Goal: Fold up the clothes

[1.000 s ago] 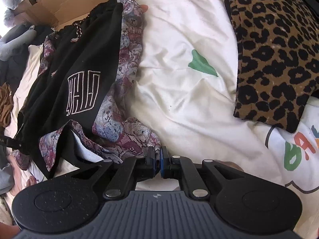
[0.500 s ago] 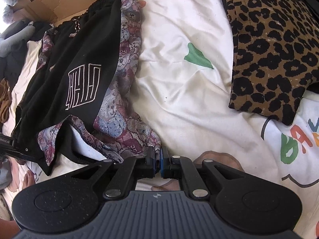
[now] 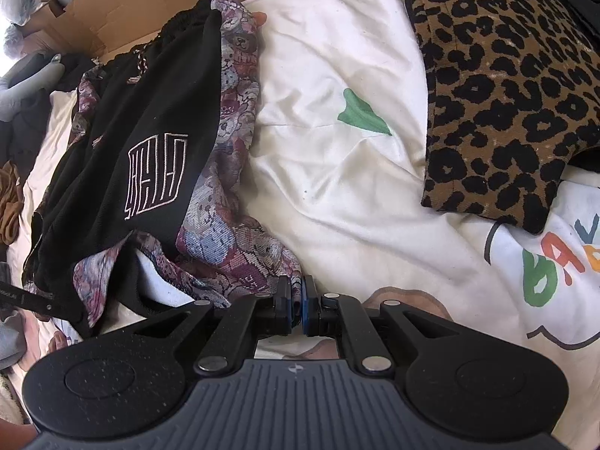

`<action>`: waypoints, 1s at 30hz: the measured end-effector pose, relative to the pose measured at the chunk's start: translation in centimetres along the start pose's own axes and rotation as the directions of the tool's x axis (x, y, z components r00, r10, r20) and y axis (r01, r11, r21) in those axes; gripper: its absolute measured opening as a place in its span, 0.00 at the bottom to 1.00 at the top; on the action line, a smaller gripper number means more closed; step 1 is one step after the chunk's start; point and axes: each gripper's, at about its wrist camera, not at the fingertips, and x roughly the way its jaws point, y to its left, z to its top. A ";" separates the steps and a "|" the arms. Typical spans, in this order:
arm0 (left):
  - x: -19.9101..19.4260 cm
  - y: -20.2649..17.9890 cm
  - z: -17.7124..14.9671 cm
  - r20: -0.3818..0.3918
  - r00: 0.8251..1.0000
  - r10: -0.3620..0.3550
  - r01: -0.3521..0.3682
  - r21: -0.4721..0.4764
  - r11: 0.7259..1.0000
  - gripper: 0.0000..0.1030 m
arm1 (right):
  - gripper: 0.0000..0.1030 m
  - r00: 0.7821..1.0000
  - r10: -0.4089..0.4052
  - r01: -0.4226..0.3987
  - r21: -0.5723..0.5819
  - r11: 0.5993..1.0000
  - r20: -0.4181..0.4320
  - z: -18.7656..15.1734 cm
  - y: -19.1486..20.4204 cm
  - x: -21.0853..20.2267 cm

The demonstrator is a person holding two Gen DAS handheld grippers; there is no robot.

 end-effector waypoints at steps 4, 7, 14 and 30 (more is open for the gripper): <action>-1.0 0.2 0.6 0.007 0.999 0.044 -0.044 -0.003 0.999 0.01 | 0.03 1.000 0.007 -0.007 0.011 1.000 -0.006 0.0 -0.1 0.1; -1.0 -0.3 1.4 0.020 0.997 0.075 -0.075 -0.002 0.997 0.01 | 0.07 1.000 0.013 -0.013 0.017 1.000 -0.012 0.0 -0.1 0.1; -0.2 0.0 2.0 0.023 0.994 0.111 -0.111 -0.002 0.994 0.01 | 0.19 0.999 0.035 -0.035 0.018 0.999 -0.024 0.2 -0.1 -0.3; -1.3 -0.7 3.5 0.083 0.990 0.112 -0.112 -0.002 0.994 0.01 | 0.29 0.995 0.088 -0.092 0.096 0.991 0.043 1.0 -2.9 -2.5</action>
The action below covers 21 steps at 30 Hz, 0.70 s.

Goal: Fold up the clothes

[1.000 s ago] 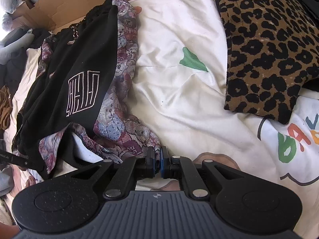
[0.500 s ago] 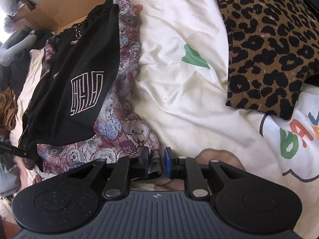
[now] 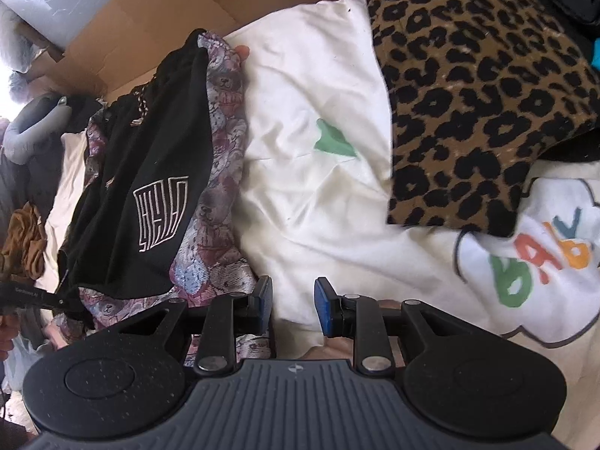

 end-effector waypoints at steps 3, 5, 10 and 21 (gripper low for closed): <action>0.1 0.0 -0.1 -0.003 1.000 0.001 -0.001 0.004 1.000 0.01 | 0.29 0.999 0.041 -0.041 0.004 0.999 -0.020 -0.1 0.4 0.9; 0.1 0.1 -0.1 -0.004 1.000 0.001 -0.001 0.008 1.000 0.01 | 0.29 0.997 0.068 -0.068 0.001 0.998 -0.040 -0.3 0.7 1.5; -0.3 0.4 -0.2 0.005 1.000 0.020 -0.020 0.012 1.000 0.01 | 0.29 0.993 0.076 -0.079 -0.029 0.996 -0.093 -0.8 1.3 3.4; -0.5 0.8 -0.1 0.022 0.998 0.054 -0.054 -0.016 0.998 0.01 | 0.29 0.991 0.071 -0.079 -0.065 0.995 -0.111 -0.8 0.9 3.5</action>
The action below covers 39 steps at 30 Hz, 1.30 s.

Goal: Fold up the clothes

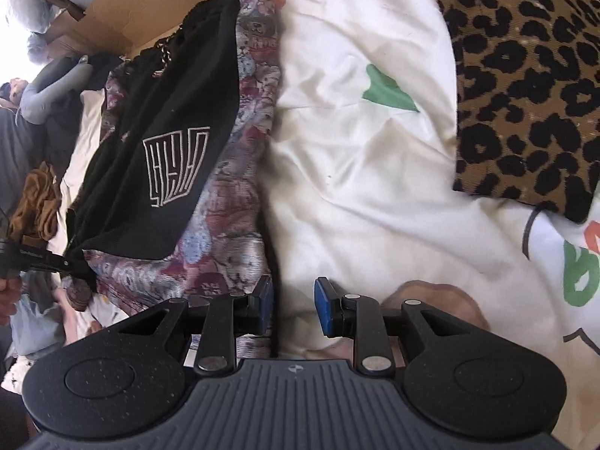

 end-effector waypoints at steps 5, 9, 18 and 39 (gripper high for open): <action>0.3 -0.1 0.0 -0.005 1.000 -0.002 0.002 0.000 1.000 0.01 | 0.29 1.000 -0.004 0.003 -0.032 0.999 -0.025 -0.4 0.5 0.7; 0.5 -0.4 0.1 -0.009 1.000 -0.002 0.002 0.001 1.000 0.01 | 0.29 0.999 0.004 -0.006 -0.047 0.999 -0.036 -0.7 1.2 1.4; 0.8 -1.1 0.4 -0.024 1.000 -0.009 0.009 0.012 1.000 0.01 | 0.16 0.997 0.008 -0.013 -0.067 0.998 -0.072 -1.2 1.9 2.7; 0.7 -6.0 0.8 -0.243 0.948 -0.204 0.248 0.167 0.954 0.01 | 0.02 0.989 -0.146 0.146 -0.005 0.989 0.011 1.4 1.7 -8.8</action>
